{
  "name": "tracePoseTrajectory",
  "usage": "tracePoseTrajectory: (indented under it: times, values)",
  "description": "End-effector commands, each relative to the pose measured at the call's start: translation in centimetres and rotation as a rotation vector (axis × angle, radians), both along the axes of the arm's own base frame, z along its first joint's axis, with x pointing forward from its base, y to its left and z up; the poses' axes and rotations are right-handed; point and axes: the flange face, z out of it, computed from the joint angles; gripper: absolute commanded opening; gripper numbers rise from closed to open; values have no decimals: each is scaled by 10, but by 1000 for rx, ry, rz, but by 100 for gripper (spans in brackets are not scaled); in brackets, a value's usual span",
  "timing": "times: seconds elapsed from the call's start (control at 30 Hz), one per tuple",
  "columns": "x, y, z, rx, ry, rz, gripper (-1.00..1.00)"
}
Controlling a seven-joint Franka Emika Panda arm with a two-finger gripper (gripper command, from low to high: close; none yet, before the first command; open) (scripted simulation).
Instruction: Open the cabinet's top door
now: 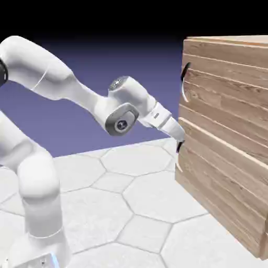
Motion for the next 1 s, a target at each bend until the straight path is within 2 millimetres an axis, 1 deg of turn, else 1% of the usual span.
tracePoseTrajectory:
  times: [0.0,0.27,0.5,0.73,0.97]
  values:
    - [1,-2,8,39,-19,-39,100]
    - [-1,-10,69,367,-175,-311,100]
    - [-8,-6,112,674,-302,-496,100]
    - [-14,9,144,995,-406,-633,100]
    - [-17,33,161,1325,-474,-730,100]
